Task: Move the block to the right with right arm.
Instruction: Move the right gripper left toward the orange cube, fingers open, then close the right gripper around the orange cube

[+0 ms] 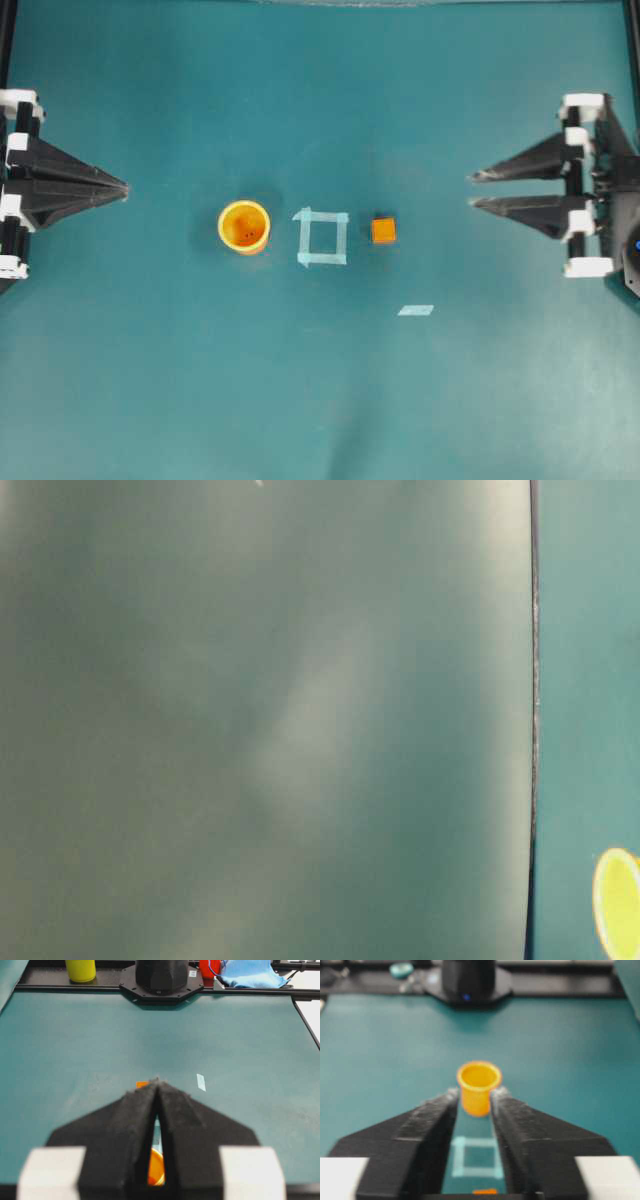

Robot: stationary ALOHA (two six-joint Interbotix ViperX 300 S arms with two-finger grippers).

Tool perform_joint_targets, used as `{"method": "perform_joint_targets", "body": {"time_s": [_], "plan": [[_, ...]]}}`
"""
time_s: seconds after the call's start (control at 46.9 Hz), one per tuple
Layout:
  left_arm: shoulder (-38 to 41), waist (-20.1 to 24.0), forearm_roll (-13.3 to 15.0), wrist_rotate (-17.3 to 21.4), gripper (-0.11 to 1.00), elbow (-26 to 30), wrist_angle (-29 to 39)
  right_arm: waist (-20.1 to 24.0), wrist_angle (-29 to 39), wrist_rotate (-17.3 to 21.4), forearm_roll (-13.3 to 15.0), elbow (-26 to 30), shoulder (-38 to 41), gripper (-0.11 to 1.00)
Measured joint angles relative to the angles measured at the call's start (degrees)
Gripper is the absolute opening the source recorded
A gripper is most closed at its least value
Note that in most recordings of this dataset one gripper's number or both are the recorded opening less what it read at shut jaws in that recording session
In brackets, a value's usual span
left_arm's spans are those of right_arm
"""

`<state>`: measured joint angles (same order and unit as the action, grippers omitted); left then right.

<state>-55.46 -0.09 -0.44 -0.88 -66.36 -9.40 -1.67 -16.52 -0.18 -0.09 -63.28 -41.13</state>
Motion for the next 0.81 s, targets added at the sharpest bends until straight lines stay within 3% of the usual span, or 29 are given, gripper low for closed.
{"method": "perform_joint_targets", "body": {"time_s": [0.107,0.811], "plan": [[0.09,0.0,0.0,-0.09,0.0,0.0,0.09,-0.62,0.0,0.0,0.0,0.97,4.22,0.57],[0.09,0.0,0.0,-0.18,0.0,0.0,0.7,-1.41,-1.41,-0.35,2.11,11.87,39.64,0.58]]}}
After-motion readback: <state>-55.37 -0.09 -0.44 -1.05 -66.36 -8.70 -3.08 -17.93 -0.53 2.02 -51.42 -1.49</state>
